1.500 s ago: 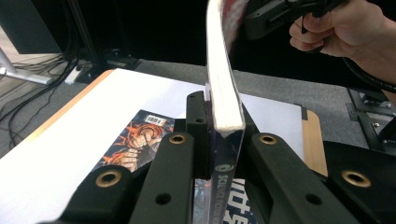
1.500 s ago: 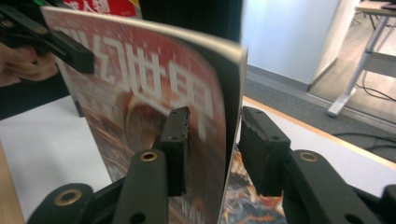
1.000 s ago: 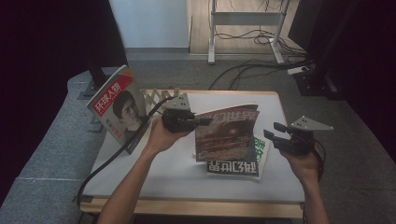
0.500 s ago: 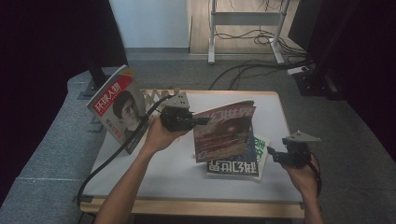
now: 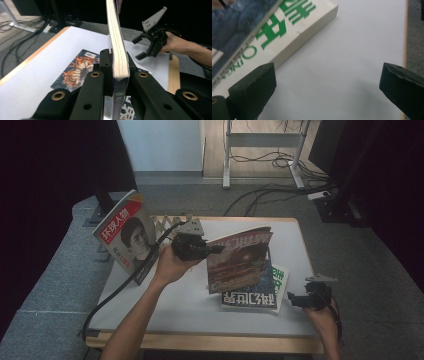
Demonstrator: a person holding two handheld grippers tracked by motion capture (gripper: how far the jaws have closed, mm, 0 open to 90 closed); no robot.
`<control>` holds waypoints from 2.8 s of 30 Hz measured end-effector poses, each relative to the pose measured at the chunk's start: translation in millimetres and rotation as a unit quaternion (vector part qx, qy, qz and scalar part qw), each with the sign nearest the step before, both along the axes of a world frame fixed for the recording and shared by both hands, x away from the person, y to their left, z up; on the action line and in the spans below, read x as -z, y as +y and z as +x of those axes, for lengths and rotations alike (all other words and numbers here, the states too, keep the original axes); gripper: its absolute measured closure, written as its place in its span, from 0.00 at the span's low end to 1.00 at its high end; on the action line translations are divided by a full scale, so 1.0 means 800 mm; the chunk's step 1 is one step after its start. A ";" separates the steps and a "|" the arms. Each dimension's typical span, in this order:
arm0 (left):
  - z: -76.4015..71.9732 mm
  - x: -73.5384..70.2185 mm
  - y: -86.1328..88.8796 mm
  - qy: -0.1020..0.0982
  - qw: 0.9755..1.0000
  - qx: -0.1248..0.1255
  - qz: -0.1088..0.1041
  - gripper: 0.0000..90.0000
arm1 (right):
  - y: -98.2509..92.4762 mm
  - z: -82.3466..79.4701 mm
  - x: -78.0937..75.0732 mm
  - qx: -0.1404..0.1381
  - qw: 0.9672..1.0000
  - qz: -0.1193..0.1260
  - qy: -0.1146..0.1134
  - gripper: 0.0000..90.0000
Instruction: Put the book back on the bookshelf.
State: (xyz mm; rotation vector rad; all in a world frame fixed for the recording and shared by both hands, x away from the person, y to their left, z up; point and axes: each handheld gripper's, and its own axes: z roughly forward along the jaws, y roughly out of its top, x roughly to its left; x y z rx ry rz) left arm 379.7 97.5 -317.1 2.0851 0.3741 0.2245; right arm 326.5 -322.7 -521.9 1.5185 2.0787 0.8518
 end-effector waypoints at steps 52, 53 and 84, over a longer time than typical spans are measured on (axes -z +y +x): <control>-0.055 -0.046 0.153 -0.010 0.989 -0.150 -0.019 0.93 | 0.002 -0.007 0.020 0.001 1.000 0.002 -0.019 0.00; -0.055 -0.047 0.157 -0.010 0.988 -0.153 -0.019 0.93 | 0.002 -0.007 0.020 0.001 1.000 0.002 -0.020 0.00; -0.063 -0.040 0.261 -0.013 0.961 -0.275 -0.015 0.93 | 0.002 -0.007 0.021 0.002 1.000 0.002 -0.020 0.00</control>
